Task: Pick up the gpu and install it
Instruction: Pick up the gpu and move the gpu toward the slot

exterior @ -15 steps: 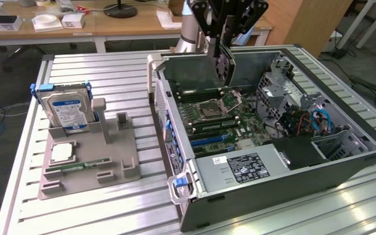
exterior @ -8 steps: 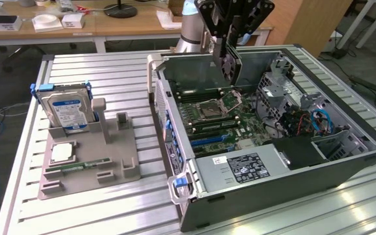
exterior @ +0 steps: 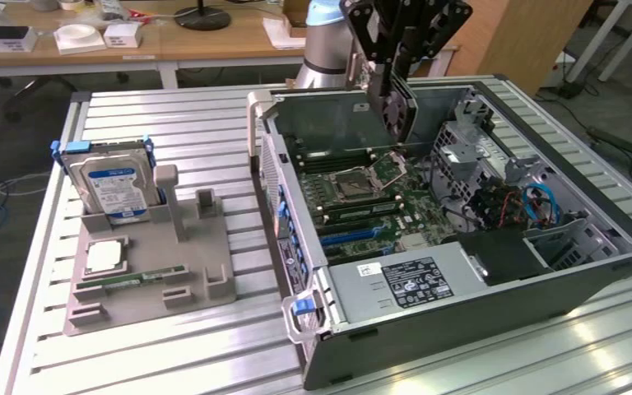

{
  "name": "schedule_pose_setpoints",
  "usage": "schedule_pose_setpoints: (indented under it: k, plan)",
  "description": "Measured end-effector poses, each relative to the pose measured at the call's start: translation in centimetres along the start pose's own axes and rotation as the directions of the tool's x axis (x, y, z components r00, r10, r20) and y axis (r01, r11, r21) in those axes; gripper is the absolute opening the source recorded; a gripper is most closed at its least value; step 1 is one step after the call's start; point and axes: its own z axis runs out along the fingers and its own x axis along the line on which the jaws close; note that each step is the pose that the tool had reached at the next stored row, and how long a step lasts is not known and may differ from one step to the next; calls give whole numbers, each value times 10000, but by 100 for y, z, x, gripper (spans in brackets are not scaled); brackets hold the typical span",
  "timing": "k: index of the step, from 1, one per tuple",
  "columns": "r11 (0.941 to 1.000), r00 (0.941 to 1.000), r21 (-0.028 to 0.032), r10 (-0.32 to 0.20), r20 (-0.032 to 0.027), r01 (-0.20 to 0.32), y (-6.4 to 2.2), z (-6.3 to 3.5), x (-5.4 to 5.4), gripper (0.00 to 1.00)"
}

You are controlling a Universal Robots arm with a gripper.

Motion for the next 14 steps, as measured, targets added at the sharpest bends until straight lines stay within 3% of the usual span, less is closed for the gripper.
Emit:
schedule_pose_setpoints:
  k: [14]
  plan:
    - [10000,10000,1,-1,-1,1,1,12,-249,26]
